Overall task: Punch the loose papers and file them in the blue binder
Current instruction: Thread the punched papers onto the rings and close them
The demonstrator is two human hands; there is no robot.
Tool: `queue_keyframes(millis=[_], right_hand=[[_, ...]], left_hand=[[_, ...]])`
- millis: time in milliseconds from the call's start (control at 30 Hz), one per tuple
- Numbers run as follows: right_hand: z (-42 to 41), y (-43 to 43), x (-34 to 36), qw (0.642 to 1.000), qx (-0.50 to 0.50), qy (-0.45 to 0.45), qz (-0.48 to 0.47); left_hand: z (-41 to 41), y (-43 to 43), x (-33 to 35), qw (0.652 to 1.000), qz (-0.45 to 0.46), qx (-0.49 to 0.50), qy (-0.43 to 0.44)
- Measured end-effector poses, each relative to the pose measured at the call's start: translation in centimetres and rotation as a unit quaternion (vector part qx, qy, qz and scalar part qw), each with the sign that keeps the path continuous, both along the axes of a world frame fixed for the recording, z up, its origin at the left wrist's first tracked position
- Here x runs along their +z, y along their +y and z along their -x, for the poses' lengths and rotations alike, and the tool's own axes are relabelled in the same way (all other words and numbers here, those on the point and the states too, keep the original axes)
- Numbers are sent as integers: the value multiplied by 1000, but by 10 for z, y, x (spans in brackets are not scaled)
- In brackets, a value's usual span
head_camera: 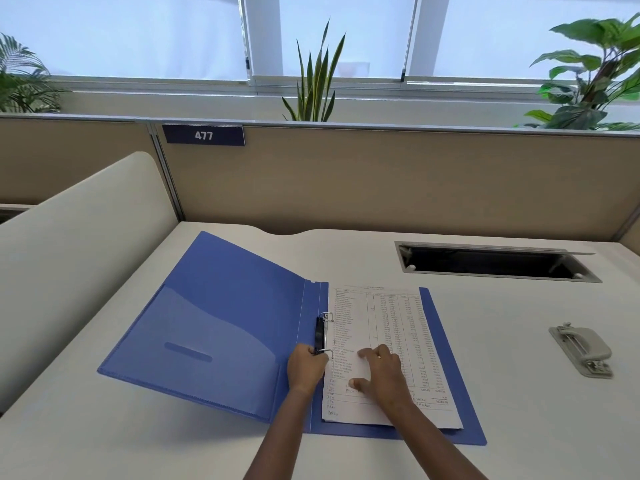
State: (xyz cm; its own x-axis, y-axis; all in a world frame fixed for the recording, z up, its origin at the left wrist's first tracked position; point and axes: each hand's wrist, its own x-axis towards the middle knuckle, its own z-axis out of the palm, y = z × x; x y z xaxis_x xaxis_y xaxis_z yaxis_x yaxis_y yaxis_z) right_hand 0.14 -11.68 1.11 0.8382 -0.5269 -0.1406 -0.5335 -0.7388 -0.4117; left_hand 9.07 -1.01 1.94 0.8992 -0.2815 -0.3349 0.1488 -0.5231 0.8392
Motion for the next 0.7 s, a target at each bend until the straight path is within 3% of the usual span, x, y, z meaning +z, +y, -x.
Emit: queue_keyframes(millis=[267,433,533,700], right_hand=[[-1,0,-1,1000,-3,-2,-5],[-1,0,-3,1000,-6,-6,-4],[-1,-1,-3,1000,-7,-7,-4],[-1,-2,-5,1000,-5,-8,-3]], left_hand=[[15,2,-9,982,164,88,-1],[21,0,-14,974,195,105,-36],[19,-3,-13,984,154,59,-71],[17,-4,-10,968,-36,-53,-243]])
